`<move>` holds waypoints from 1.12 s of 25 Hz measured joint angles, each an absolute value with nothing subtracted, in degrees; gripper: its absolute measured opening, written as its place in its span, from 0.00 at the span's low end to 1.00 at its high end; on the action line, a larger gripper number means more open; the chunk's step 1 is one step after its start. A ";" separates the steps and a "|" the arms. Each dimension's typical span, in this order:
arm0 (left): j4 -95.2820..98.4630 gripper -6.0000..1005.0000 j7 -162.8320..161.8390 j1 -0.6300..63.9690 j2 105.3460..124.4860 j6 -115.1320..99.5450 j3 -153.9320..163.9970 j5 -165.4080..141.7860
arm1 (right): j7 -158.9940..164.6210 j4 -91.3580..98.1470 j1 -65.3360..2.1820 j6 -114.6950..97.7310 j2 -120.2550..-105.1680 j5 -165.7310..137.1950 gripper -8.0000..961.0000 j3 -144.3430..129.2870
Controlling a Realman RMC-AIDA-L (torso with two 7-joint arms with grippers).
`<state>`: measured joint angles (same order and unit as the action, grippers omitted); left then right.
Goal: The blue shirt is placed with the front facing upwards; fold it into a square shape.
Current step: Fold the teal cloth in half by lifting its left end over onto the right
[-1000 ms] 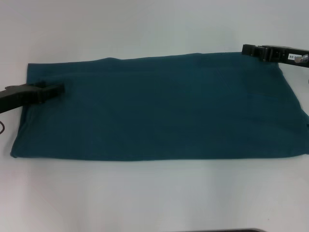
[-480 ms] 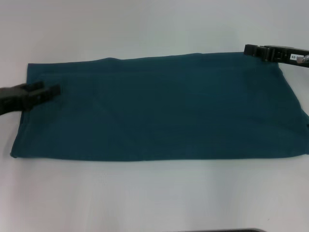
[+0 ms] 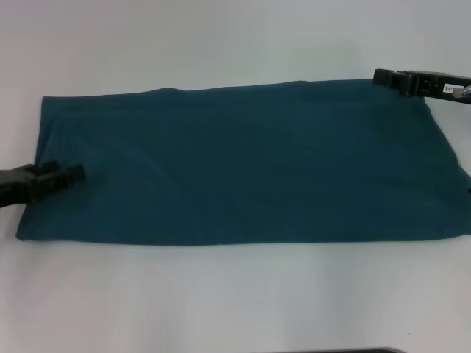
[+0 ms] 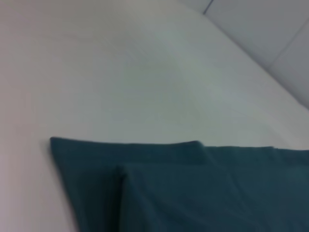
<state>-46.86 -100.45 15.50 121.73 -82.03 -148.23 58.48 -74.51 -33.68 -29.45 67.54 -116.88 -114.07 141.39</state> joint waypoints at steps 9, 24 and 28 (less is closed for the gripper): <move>-45.25 0.66 -100.43 17.08 122.25 -78.37 -148.11 54.48 | -74.53 -33.66 -29.62 67.60 -116.97 -114.08 0.03 141.39; -52.83 0.66 -102.38 18.23 122.32 -84.16 -149.24 55.51 | -74.50 -33.79 -29.80 67.58 -116.79 -114.08 0.03 141.42; -56.89 0.66 -106.12 18.23 121.85 -84.65 -149.50 55.79 | -74.13 -33.86 -29.69 67.58 -116.75 -114.08 0.03 141.71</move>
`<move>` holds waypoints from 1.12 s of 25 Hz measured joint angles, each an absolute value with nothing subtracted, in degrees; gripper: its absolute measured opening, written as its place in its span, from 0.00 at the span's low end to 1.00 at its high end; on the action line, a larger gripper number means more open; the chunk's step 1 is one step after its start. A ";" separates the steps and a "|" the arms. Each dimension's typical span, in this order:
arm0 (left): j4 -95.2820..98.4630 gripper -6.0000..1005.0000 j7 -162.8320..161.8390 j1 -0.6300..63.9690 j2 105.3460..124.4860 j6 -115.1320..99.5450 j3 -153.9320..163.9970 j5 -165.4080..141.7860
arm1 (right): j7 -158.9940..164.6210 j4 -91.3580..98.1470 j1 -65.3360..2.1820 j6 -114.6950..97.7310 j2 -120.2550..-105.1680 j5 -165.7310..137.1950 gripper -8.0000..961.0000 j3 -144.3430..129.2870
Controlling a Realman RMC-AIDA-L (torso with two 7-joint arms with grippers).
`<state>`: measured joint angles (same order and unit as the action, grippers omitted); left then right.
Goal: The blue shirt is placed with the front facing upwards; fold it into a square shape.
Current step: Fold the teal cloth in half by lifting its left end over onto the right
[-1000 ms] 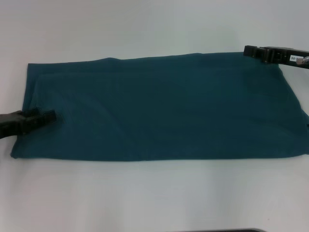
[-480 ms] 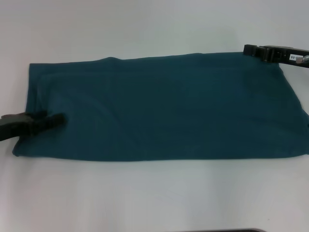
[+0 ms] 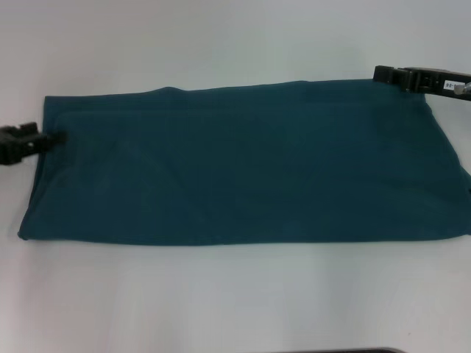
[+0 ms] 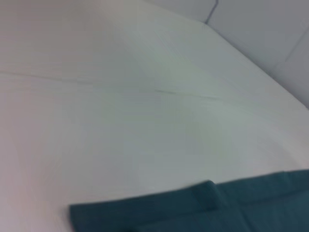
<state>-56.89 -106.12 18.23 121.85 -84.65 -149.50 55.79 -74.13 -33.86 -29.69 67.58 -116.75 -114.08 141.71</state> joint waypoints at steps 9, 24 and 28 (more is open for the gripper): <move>-57.44 0.66 -113.78 19.98 119.61 -84.12 -148.87 52.70 | -72.41 -33.95 -29.44 67.75 -116.30 -114.00 0.03 143.01; -57.33 0.66 -124.15 22.79 117.80 -84.31 -148.68 44.77 | -71.63 -34.04 -29.43 67.86 -115.87 -113.99 0.03 143.01; -56.99 0.66 -126.24 24.07 116.68 -85.11 -148.58 42.78 | -71.06 -34.14 -29.44 67.85 -115.76 -114.00 0.03 143.07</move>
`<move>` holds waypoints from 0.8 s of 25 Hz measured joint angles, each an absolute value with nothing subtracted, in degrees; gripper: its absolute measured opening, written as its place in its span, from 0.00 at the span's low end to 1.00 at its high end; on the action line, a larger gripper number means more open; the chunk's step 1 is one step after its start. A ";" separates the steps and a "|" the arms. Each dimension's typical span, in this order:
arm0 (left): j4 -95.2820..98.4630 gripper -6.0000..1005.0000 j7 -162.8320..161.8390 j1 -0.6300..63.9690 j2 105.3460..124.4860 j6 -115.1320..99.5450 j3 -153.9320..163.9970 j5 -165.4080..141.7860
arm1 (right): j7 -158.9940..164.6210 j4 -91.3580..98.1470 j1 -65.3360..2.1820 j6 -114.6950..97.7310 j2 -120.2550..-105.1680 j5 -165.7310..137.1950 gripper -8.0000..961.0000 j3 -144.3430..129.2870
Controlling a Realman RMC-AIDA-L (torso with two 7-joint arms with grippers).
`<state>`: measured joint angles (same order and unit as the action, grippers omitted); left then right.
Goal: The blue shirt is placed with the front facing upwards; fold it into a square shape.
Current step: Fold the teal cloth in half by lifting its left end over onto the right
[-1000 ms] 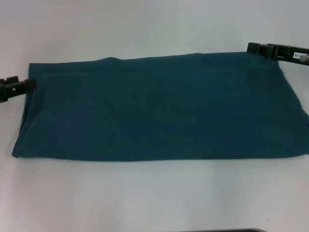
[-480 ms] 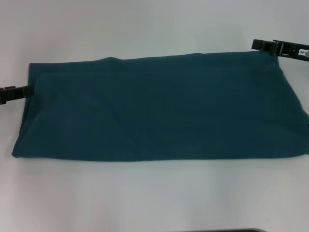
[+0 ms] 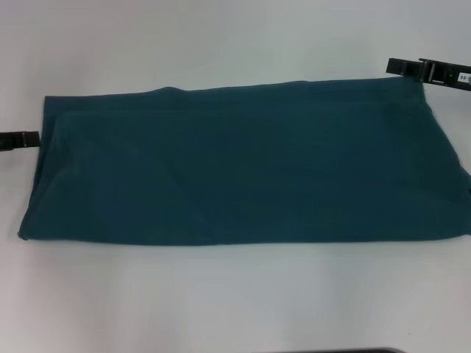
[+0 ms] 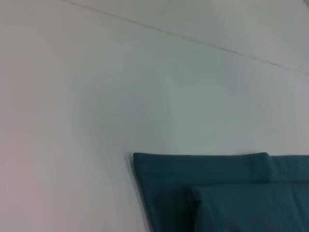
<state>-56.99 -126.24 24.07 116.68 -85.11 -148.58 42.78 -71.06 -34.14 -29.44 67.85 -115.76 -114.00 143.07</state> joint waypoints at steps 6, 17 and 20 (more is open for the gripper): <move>-53.72 0.66 -127.40 26.54 115.53 -83.97 -148.31 40.28 | -70.21 -34.18 -29.39 67.87 -115.72 -114.20 0.03 143.08; -50.78 0.66 -126.93 28.67 115.28 -83.29 -148.10 39.90 | -70.15 -34.28 -28.87 71.89 -114.64 -114.02 0.06 143.97; -50.42 0.66 -126.76 28.82 115.59 -83.41 -147.84 39.87 | -70.13 -34.28 -28.75 71.92 -114.62 -114.01 0.10 144.23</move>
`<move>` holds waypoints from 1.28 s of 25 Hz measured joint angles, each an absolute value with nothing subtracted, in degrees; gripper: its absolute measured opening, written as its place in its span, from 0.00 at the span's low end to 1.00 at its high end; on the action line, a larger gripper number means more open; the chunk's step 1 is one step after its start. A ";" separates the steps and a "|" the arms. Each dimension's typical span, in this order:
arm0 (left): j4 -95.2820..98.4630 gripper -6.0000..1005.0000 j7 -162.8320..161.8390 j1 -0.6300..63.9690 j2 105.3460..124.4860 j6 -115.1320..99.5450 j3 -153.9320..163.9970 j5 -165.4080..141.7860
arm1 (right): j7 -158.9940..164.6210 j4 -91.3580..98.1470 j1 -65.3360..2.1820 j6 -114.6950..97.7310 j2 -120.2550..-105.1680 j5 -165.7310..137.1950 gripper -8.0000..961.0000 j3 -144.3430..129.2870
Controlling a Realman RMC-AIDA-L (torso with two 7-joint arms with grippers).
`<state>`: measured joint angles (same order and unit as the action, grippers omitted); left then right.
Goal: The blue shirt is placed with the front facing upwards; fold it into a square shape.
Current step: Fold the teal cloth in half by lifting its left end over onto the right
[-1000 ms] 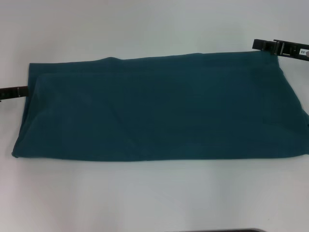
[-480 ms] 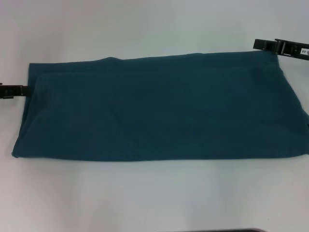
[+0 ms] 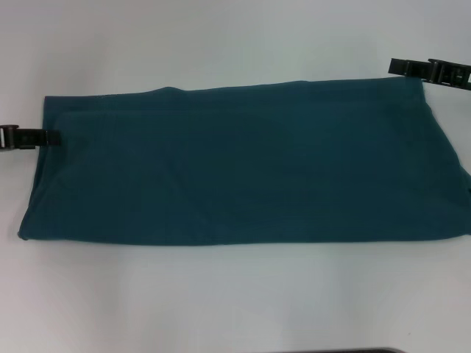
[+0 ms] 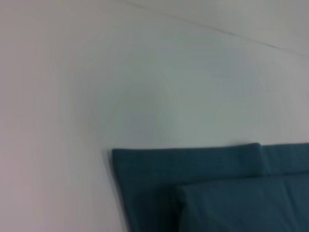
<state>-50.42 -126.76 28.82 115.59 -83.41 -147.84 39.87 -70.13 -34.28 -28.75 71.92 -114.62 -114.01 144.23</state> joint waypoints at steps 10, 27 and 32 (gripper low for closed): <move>-49.63 0.66 -126.05 28.59 116.61 -83.24 -147.24 39.81 | -70.13 -34.17 -28.74 71.98 -114.59 -113.99 0.16 144.32; -49.21 0.66 -124.51 28.47 117.72 -82.66 -146.62 39.72 | -70.13 -33.92 -28.65 71.97 -114.59 -113.99 0.16 144.31; -48.93 0.66 -124.34 28.62 117.89 -82.65 -146.60 39.74 | -70.13 -33.98 -28.65 71.99 -114.59 -113.99 0.16 144.32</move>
<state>-48.93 -124.34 28.62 117.89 -82.65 -146.60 39.74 -70.13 -33.98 -28.65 71.99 -114.59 -113.99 144.32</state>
